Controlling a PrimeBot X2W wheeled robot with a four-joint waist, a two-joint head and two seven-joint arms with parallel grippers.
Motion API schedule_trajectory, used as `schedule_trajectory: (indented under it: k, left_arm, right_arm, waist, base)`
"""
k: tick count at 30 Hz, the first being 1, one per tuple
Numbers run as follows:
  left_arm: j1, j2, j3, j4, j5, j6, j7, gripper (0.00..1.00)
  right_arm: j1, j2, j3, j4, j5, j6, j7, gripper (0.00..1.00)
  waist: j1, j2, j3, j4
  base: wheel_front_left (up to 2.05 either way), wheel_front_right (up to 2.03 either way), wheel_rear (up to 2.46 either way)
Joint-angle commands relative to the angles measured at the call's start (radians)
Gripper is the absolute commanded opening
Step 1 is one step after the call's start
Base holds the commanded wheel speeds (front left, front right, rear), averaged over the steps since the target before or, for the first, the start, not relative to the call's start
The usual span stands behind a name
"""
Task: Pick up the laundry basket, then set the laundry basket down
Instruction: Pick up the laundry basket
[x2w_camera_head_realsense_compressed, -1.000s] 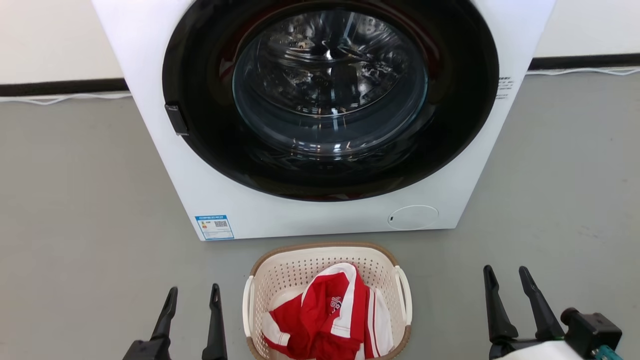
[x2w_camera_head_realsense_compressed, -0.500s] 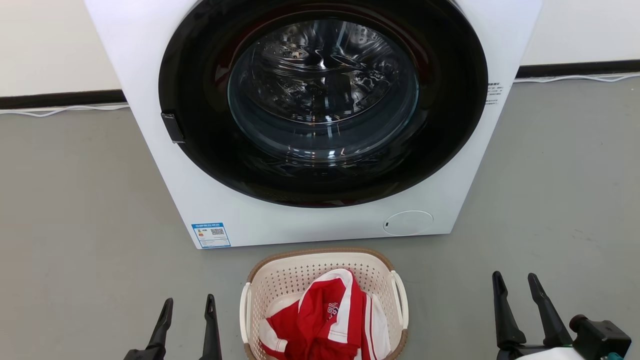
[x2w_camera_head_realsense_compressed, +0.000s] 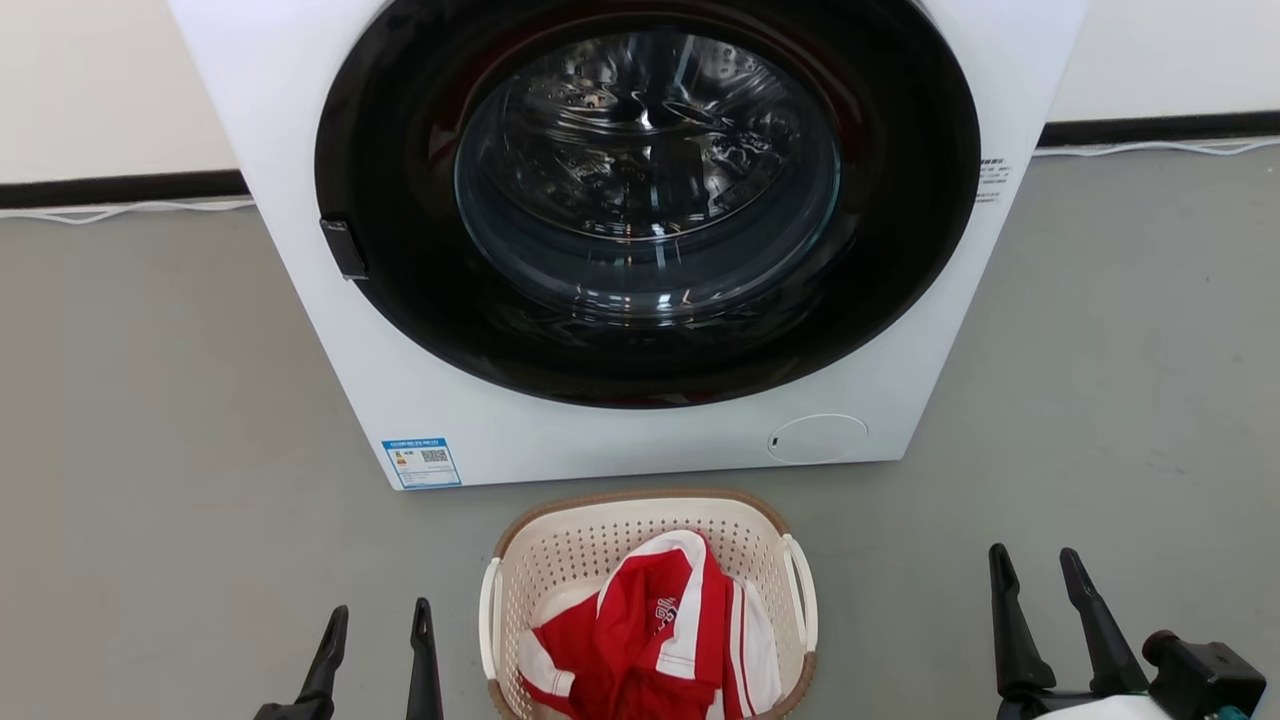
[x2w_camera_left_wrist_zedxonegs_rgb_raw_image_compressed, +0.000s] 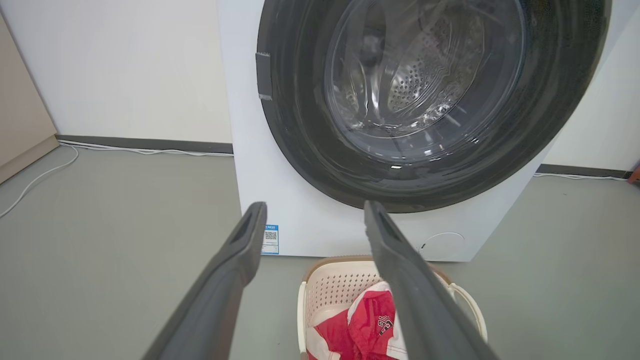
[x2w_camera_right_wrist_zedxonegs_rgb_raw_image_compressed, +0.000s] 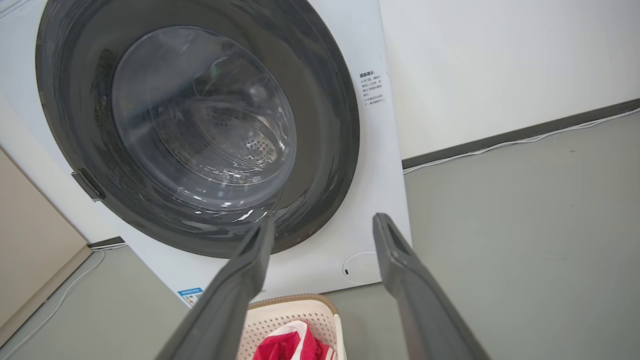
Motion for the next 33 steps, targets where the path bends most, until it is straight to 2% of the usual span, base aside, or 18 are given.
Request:
schedule_trajectory:
  k: [1,12,22,33]
  left_arm:
    - [-0.021,0.000,0.032,-0.012,0.002,-0.007,-0.006,1.00]
    - [-0.128,0.000,0.022,0.086,0.001,-0.040,-0.006,1.00]
    - [-0.341,0.000,0.011,0.242,-0.015,-0.070,-0.006,1.00]
    - [-0.553,0.000,-0.014,0.433,-0.059,-0.101,-0.006,1.00]
  right_arm:
    - [-0.015,-0.005,0.023,-0.012,0.001,0.004,-0.011,1.00]
    - [-0.111,-0.005,0.034,0.090,-0.017,0.004,-0.011,1.00]
    - [-0.287,-0.005,0.057,0.218,-0.074,0.004,-0.011,1.00]
    - [-0.509,-0.005,0.009,0.386,-0.135,0.004,-0.011,1.00]
  waist:
    - [0.0001,0.0000,0.013,-0.001]
    - [0.0001,0.0000,0.130,0.012]
    - [0.0001,0.0000,0.322,0.038]
    - [0.0001,0.0000,0.528,0.074]
  base:
    - [0.00,0.00,0.00]
    - [0.00,0.00,0.00]
    - [0.00,0.00,0.00]
    - [0.00,0.00,0.00]
